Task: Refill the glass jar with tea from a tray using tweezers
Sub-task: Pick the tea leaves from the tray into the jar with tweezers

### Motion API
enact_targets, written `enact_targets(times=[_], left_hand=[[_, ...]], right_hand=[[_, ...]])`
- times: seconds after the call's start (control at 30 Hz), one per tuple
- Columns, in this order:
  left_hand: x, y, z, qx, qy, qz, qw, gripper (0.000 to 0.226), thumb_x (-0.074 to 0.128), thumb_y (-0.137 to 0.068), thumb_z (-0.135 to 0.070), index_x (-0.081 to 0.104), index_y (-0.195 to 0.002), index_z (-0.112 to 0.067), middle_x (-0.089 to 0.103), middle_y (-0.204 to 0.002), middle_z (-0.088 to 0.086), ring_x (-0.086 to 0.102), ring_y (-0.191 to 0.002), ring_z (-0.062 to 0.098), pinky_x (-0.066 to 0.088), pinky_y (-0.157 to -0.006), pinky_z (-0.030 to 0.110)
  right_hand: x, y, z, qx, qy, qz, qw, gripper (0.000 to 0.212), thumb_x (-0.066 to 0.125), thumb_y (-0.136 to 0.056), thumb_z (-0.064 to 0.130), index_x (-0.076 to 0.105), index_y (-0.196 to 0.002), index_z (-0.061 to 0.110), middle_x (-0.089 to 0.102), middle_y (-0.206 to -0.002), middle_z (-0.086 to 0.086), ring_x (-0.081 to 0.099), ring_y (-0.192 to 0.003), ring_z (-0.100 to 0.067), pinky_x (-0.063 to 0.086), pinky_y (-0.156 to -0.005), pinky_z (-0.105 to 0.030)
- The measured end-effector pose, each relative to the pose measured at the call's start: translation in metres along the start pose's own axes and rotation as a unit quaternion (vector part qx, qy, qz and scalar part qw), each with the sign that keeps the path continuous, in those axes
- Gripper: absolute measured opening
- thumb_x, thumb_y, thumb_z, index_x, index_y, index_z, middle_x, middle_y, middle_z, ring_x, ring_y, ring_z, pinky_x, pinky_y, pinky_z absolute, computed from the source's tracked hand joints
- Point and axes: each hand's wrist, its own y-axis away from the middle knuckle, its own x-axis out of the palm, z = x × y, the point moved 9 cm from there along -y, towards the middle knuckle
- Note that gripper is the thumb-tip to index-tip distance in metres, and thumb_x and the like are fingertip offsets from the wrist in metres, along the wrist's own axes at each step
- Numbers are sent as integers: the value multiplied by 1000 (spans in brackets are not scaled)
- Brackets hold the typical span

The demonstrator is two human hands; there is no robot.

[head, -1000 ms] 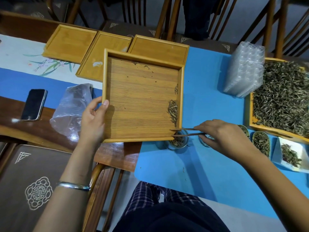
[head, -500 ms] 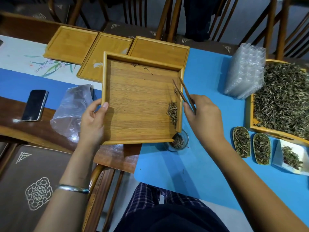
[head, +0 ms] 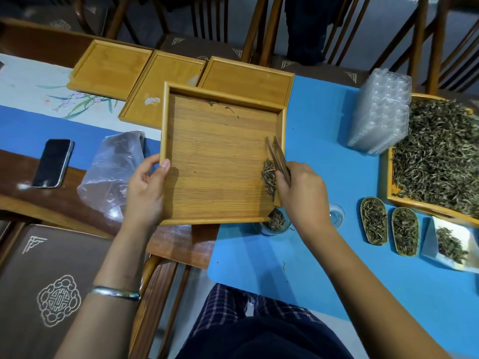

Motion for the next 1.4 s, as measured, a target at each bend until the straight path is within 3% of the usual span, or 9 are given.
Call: enact_targets(times=[0.33, 0.57, 0.73, 0.87, 1.0, 1.2, 1.4], left_hand=[[-1, 0, 3, -8, 7, 7, 1000, 39, 52, -99, -26, 54, -130, -2, 68, -106, 0, 69, -89, 6, 56, -70, 17], [2, 0, -2, -3, 5, 4, 1000, 31, 51, -100, -23, 56, -124, -4, 73, -90, -9, 70, -79, 0, 55, -64, 15], [1, -2, -2, 3, 8, -3, 1000, 37, 53, -99, -25, 55, -128, -3, 68, -106, 3, 67, -91, 13, 58, -82, 31], [0, -3, 1, 11, 5, 0, 1000, 35, 53, -99, -26, 57, -126, -5, 69, -100, -3, 69, -83, 2, 55, -68, 16], [-2, -4, 4, 13, 13, 2, 1000, 37, 55, -98, -28, 56, -128, -7, 70, -102, -2, 70, -86, 4, 54, -67, 15], [-1, -2, 3, 25, 13, 12, 1000, 30, 55, -98, -27, 58, -122, -10, 74, -95, -8, 70, -87, 5, 54, -69, 16], [4, -2, -1, 35, 16, 24, 999, 28, 54, -99, -25, 58, -121, -10, 75, -91, -17, 70, -83, 0, 54, -66, 14]], right_hand=[[5, 62, -9, -15, -25, 75, 997, 21, 50, -97, 23, 59, -102, 5, 59, -90, -13, 58, -79, -33, 45, -65, -42], [7, 95, -26, -18, 27, 141, 990, 26, 49, -97, 33, 59, -112, 15, 57, -90, -6, 61, -78, -32, 42, -60, -37], [-14, 82, -17, -42, -2, 80, 996, 21, 61, -91, 24, 65, -107, 11, 62, -85, -8, 62, -73, -32, 45, -56, -37], [-17, 41, -4, -52, -23, 23, 998, 21, 55, -95, 23, 62, -104, 6, 61, -89, -12, 59, -78, -34, 43, -62, -38], [-9, 13, 6, -42, -13, -11, 999, 24, 50, -97, 23, 59, -104, 2, 59, -95, -16, 57, -82, -37, 42, -65, -39], [-1, 21, -2, 1, -27, 7, 1000, 22, 49, -98, 22, 53, -102, 0, 58, -97, -18, 58, -79, -39, 45, -63, -41], [18, 83, -15, 29, -79, 88, 993, 16, 50, -96, 23, 39, -89, 15, 55, -80, -7, 52, -64, -27, 31, -53, -34]])
